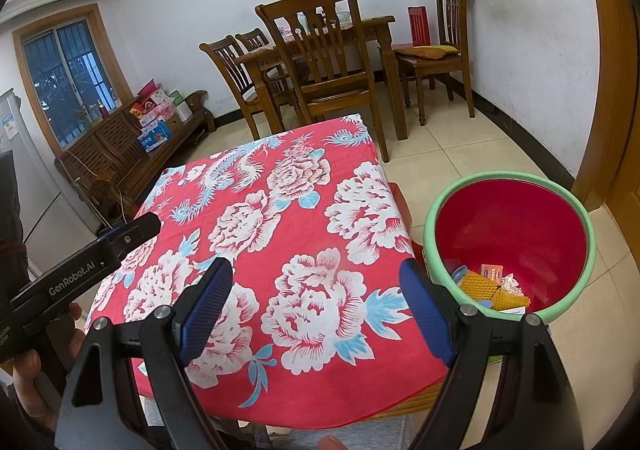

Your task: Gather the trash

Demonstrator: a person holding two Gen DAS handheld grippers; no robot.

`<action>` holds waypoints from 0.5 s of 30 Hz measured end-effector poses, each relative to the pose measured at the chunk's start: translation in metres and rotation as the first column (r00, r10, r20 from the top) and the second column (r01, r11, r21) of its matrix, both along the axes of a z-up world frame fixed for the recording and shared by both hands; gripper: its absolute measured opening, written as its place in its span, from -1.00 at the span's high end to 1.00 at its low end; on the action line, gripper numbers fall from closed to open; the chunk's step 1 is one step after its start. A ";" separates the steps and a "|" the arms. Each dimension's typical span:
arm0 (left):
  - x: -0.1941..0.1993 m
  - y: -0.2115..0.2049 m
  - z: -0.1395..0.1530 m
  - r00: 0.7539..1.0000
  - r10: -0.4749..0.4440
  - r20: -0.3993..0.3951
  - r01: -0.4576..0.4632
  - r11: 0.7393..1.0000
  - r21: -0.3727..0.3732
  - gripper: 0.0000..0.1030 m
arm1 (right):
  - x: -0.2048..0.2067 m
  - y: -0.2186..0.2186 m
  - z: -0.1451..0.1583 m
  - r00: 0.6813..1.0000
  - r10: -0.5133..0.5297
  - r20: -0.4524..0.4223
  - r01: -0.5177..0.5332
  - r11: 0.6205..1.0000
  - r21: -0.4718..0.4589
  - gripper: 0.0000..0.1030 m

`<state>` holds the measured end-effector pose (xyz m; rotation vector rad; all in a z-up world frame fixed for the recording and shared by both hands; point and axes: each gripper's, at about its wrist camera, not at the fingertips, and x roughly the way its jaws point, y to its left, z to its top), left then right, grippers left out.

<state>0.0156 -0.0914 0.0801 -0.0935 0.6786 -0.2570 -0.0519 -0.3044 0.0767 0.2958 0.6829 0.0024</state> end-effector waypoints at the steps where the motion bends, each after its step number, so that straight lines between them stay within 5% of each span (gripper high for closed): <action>1: 0.000 0.000 0.000 1.000 0.000 0.000 0.000 1.000 0.000 -0.37 | 0.000 0.000 0.000 1.000 -0.001 0.000 0.001 1.000 0.000 -0.64; 15: 0.001 0.001 0.000 1.000 -0.002 -0.003 0.002 1.000 -0.001 -0.37 | 0.000 0.000 0.000 1.000 0.000 0.000 0.000 1.000 0.000 -0.64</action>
